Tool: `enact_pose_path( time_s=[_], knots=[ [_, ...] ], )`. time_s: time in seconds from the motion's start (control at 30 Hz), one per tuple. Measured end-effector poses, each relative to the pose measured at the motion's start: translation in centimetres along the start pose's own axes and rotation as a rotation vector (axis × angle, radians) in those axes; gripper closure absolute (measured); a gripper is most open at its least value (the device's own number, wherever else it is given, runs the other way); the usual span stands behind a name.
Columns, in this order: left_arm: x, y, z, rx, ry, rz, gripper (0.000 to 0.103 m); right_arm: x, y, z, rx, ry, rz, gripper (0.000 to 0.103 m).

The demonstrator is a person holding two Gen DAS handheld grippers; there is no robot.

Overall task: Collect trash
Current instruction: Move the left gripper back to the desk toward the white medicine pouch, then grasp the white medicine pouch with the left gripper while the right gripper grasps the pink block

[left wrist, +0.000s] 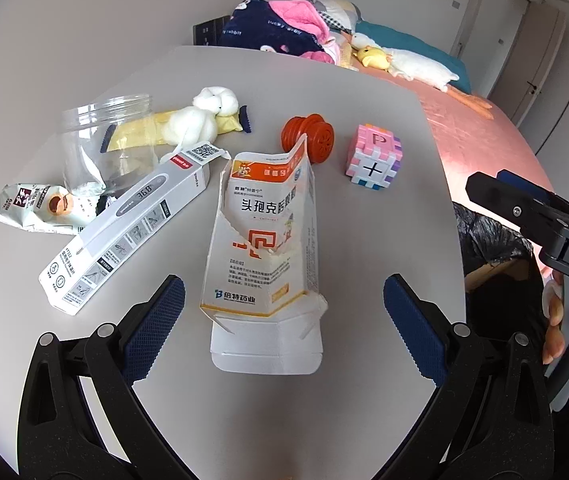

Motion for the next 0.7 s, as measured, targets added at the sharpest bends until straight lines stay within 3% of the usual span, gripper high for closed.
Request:
enact_pose_path(
  time_s=[0.37, 0.5, 0.6, 0.7],
  knots=[
    [1.5, 0.6, 2.5, 0.046, -0.008, -0.036, 0.007, 1.7, 0.7, 4.8, 0.06, 0.009, -0.057, 0.013],
    [2.2, 0.8, 3.2, 0.057, 0.023, -0.04, 0.008, 2.4, 1.2, 6.2, 0.075, 0.012, -0.085, 0.013],
    [2.8, 1.1, 3.2, 0.045, 0.041, -0.046, 0.023, 3.0, 1.4, 7.1, 0.083, 0.011, -0.109, 0.013],
    [3.3, 1.3, 3.1, 0.029, 0.036, -0.057, 0.03, 3.4, 1.5, 7.8, 0.092, 0.007, -0.13, 0.013]
  ],
)
Point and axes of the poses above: each gripper's, at about its wrist camera, not at the fingertips, and z roughly the way its jaws point, x to its left, y to its top, the point moved 10 cm from there along z, roughly the way its jaws point, and after that the axes turned 6 degrees about z, right-handed, at the moved point
